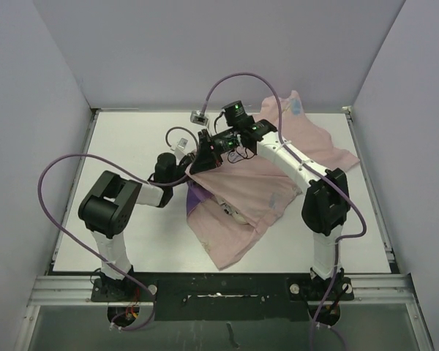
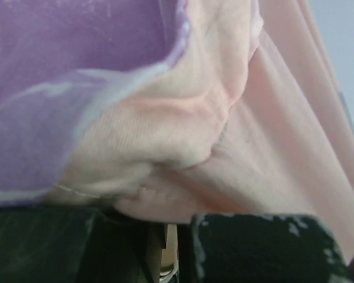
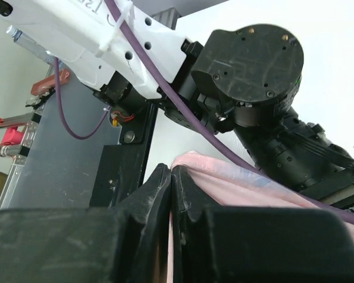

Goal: Put the pillow into the pillowcase

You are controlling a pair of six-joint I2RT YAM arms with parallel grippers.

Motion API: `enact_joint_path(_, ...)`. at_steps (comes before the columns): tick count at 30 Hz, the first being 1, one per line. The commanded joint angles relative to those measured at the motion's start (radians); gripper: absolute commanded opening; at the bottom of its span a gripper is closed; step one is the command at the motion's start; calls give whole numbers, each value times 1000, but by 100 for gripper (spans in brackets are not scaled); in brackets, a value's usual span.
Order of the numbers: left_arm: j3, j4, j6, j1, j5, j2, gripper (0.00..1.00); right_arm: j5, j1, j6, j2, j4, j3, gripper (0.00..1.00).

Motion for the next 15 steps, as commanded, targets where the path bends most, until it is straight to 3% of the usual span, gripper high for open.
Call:
enact_joint_path(1,83,168,0,-9,-38,18,7,-144,-4,43,-93,39,-37,0)
enact_joint_path(3,33,169,7,3,-63,-20,13,-137,-70,14,-94,17,-73,0)
enact_joint_path(5,-62,171,-1,18,-104,-83,25,-122,-152,-39,-89,-27,-101,0)
enact_joint_path(9,-198,61,21,39,-111,-231,46,-58,-206,-239,-70,-212,-96,13)
enact_joint_path(15,-242,-358,185,42,-112,-483,49,-8,-204,-422,-59,-392,-53,44)
